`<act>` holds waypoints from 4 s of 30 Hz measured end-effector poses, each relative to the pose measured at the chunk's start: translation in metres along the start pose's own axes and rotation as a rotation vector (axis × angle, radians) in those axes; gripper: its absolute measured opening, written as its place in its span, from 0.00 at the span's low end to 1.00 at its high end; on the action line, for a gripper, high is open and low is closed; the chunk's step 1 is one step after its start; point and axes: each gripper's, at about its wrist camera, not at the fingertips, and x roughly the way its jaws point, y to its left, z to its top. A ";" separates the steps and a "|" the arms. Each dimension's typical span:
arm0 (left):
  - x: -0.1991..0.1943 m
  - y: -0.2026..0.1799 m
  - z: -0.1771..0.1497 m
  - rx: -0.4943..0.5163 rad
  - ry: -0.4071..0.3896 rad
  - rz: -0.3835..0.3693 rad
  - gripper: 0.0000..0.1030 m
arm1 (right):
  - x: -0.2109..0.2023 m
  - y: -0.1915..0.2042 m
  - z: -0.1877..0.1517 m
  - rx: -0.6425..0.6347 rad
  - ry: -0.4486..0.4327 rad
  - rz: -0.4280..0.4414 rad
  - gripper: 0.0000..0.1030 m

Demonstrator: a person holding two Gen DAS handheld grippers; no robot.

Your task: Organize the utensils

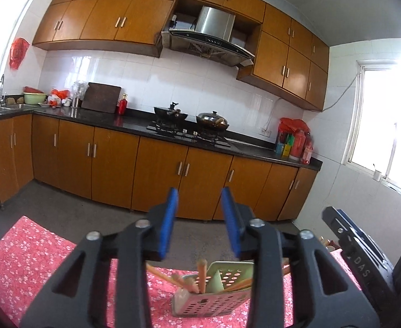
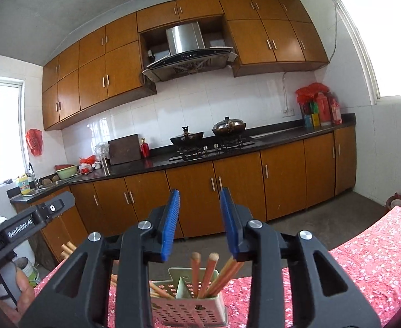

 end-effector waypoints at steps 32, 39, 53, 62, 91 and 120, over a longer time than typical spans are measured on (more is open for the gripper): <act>-0.174 0.033 -0.192 0.191 0.159 0.201 0.96 | -0.155 0.014 -0.150 -0.125 0.294 -0.155 0.98; -0.192 0.036 -0.200 0.199 0.151 0.221 0.96 | -0.169 0.017 -0.158 -0.131 0.287 -0.163 0.98; -0.196 0.030 -0.209 0.220 0.176 0.222 0.96 | -0.180 0.014 -0.165 -0.140 0.284 -0.178 0.98; -0.194 0.030 -0.209 0.216 0.180 0.213 0.96 | -0.180 0.012 -0.163 -0.131 0.285 -0.175 0.98; -0.195 0.031 -0.207 0.217 0.180 0.196 0.96 | -0.180 0.012 -0.162 -0.122 0.284 -0.176 0.98; -0.193 0.031 -0.209 0.211 0.187 0.196 0.96 | -0.180 0.012 -0.161 -0.118 0.287 -0.175 0.98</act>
